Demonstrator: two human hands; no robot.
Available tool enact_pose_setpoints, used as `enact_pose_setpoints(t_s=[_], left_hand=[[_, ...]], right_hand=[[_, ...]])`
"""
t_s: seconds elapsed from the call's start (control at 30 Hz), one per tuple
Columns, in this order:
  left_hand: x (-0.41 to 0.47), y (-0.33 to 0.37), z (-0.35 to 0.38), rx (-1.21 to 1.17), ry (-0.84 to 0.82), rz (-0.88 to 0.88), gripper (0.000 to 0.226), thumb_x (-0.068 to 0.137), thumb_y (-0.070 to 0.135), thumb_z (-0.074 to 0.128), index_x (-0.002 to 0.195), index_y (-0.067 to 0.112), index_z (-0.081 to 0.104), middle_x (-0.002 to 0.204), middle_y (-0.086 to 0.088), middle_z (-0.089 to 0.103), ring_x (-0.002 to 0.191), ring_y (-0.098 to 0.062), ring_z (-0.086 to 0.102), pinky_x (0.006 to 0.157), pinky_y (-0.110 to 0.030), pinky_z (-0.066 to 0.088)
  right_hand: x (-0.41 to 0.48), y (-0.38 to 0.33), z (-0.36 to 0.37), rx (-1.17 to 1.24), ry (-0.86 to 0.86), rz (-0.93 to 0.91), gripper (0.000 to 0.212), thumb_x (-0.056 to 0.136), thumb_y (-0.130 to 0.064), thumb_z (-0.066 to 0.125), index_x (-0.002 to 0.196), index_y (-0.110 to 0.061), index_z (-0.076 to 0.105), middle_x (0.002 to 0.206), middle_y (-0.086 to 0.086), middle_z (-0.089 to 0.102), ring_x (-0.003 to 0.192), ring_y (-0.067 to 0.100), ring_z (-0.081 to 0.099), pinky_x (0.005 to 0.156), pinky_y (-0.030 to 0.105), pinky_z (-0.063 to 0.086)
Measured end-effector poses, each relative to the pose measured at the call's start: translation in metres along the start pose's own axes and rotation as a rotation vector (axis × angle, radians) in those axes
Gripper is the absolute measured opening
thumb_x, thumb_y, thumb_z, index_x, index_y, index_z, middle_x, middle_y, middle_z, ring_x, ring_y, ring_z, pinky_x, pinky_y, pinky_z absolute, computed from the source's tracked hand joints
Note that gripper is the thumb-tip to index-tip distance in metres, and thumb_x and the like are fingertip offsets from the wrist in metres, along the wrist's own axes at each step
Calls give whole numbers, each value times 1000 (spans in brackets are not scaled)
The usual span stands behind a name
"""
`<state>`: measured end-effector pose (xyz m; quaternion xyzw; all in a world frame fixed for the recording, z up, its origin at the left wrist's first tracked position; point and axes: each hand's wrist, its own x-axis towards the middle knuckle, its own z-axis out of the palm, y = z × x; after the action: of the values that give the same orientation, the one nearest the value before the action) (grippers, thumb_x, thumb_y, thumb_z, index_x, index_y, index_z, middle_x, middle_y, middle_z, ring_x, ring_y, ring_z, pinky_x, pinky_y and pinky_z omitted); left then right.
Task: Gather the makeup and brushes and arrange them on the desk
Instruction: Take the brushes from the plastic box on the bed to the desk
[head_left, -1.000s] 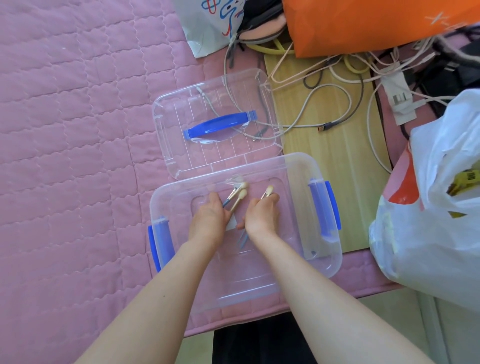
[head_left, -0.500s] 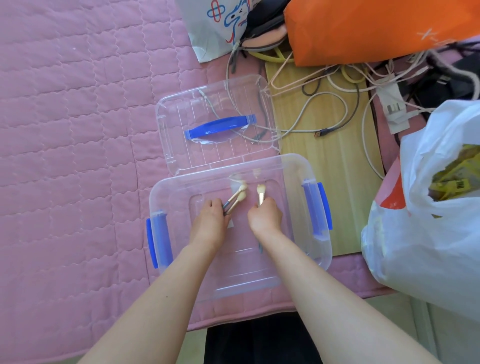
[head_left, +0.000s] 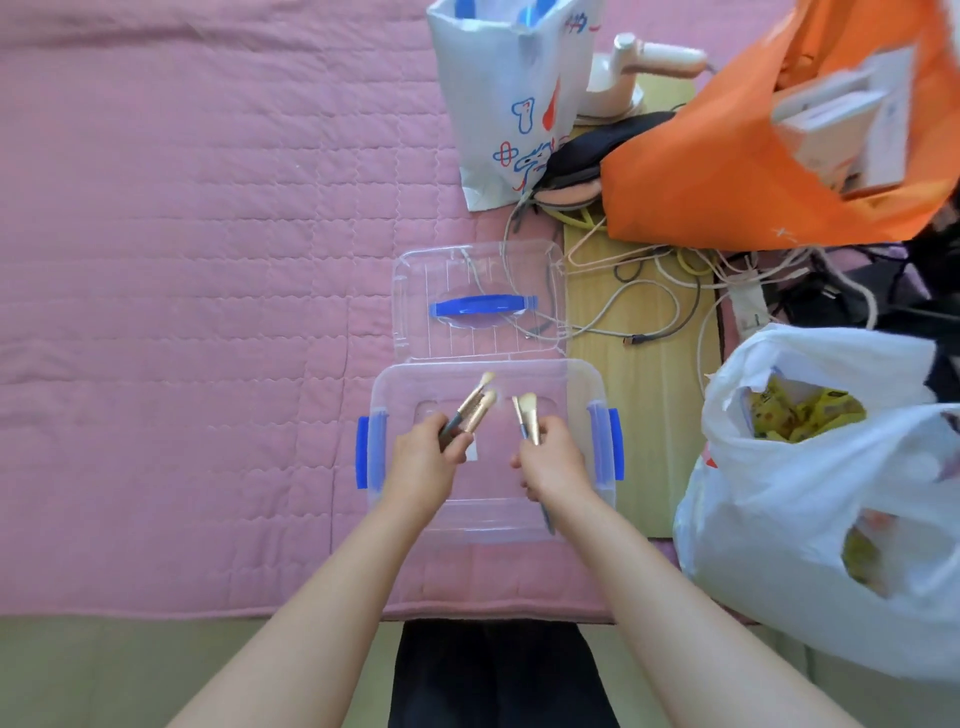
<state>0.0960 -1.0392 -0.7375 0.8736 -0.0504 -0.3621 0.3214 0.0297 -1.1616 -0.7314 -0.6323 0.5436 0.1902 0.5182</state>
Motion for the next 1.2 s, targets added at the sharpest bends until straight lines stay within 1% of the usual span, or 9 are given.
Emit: enact_pose_setpoints(t_s=[0.1, 0.23, 0.4, 0.57, 0.77, 0.83, 0.97, 1.1, 1.2], left_hand=[[-36, 17, -18, -223, 25, -32, 13, 94, 18, 55, 88, 7, 57, 75, -8, 67, 61, -17, 57, 58, -24, 43], [-85, 33, -40, -425, 75, -92, 18, 95, 18, 53, 80, 10, 59, 71, -2, 66, 54, -11, 53, 55, -21, 39], [-151, 41, -60, -550, 165, -152, 24, 95, 24, 53, 88, 6, 66, 72, -2, 68, 56, -13, 51, 52, -26, 37], [-221, 44, -73, -596, 250, -193, 27, 96, 26, 52, 83, 8, 67, 55, 10, 59, 44, -2, 44, 45, -15, 34], [-304, 26, -77, -821, 468, -308, 30, 96, 25, 52, 78, 4, 65, 57, -6, 50, 55, -15, 44, 57, -28, 34], [-329, 21, -74, -896, 552, -351, 31, 96, 24, 52, 78, 2, 63, 56, -5, 48, 57, -16, 43, 60, -29, 34], [-377, 12, -63, -1043, 686, -440, 31, 97, 23, 51, 81, -1, 63, 57, -5, 45, 57, -17, 40, 61, -30, 35], [-413, -5, -57, -1148, 841, -536, 30, 96, 25, 52, 78, 5, 64, 64, -6, 52, 57, -16, 44, 65, -32, 39], [-435, -20, -56, -1203, 960, -596, 29, 96, 26, 52, 75, 9, 65, 65, -5, 55, 58, -16, 47, 68, -33, 43]], right_hand=[[-37, -10, -14, -20, -59, -60, 24, 87, -6, 37, 104, -19, 48, 78, 5, 64, 61, 19, 56, 47, 24, 38], [-88, -25, -27, -50, -145, -143, 23, 89, -5, 35, 102, -17, 51, 77, 6, 62, 59, 17, 54, 40, 17, 34], [-152, -31, -39, -107, -234, -253, 23, 88, -5, 38, 93, -22, 52, 77, 3, 62, 63, 17, 55, 48, 22, 36], [-206, -29, -43, -206, -329, -362, 20, 90, -5, 41, 92, -22, 52, 82, 5, 61, 66, 18, 57, 52, 24, 42], [-261, -17, -33, -358, -474, -481, 20, 91, -6, 40, 96, -20, 54, 85, 7, 63, 70, 15, 59, 58, 28, 48], [-275, -9, -29, -421, -524, -515, 19, 89, -7, 41, 96, -19, 55, 86, 9, 64, 68, 16, 58, 61, 31, 51], [-303, 3, -17, -537, -596, -560, 17, 87, -5, 43, 89, -18, 54, 79, 5, 64, 62, 15, 59, 56, 25, 50], [-329, 14, 6, -657, -674, -637, 18, 84, -4, 43, 85, -18, 54, 77, 7, 67, 59, 14, 60, 60, 33, 50], [-351, 18, 25, -744, -750, -681, 19, 84, -2, 43, 83, -18, 53, 72, 3, 64, 57, 14, 58, 56, 29, 48]])
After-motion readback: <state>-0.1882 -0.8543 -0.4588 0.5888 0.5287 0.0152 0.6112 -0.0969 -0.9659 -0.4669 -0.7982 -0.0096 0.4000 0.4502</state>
